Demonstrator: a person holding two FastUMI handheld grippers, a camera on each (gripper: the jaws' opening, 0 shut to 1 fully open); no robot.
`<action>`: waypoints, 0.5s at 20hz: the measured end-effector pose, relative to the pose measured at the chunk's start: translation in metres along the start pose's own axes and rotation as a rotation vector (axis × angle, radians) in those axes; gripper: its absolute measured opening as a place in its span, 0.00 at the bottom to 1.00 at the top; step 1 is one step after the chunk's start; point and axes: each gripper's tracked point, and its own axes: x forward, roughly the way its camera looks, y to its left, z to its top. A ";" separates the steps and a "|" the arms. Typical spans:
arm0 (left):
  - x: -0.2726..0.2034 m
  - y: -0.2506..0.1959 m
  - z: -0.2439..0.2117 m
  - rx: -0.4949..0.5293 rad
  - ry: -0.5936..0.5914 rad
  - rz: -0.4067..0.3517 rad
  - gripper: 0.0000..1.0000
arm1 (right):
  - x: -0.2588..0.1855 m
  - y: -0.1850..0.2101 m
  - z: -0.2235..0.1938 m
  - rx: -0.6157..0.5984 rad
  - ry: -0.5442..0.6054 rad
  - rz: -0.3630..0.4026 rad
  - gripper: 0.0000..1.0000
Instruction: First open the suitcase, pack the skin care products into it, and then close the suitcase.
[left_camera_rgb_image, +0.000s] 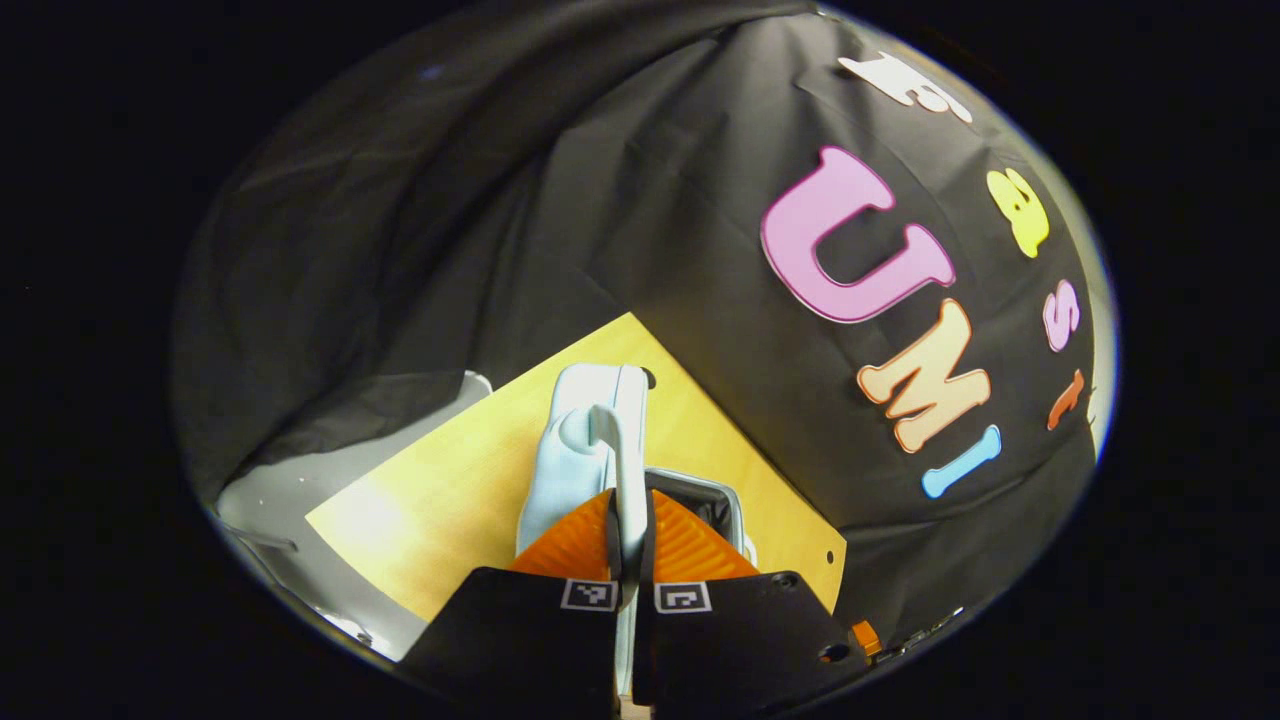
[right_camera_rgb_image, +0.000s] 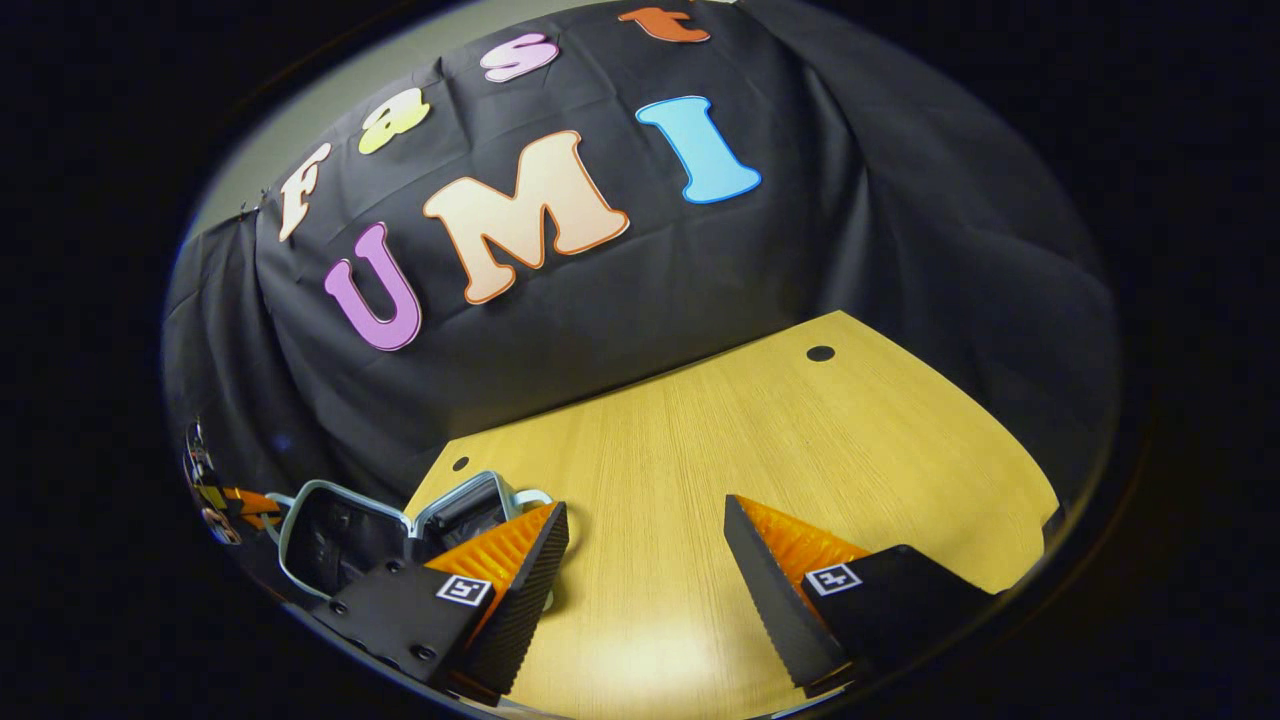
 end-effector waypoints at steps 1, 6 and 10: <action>0.001 -0.016 -0.002 0.024 0.001 -0.011 0.00 | 0.000 0.001 -0.001 -0.014 -0.002 0.002 0.98; 0.017 -0.096 -0.030 0.140 0.024 -0.084 0.00 | 0.002 0.011 -0.009 -0.056 0.011 0.030 0.98; 0.041 -0.154 -0.067 0.239 0.067 -0.159 0.00 | 0.002 0.016 -0.010 -0.067 0.012 0.045 0.98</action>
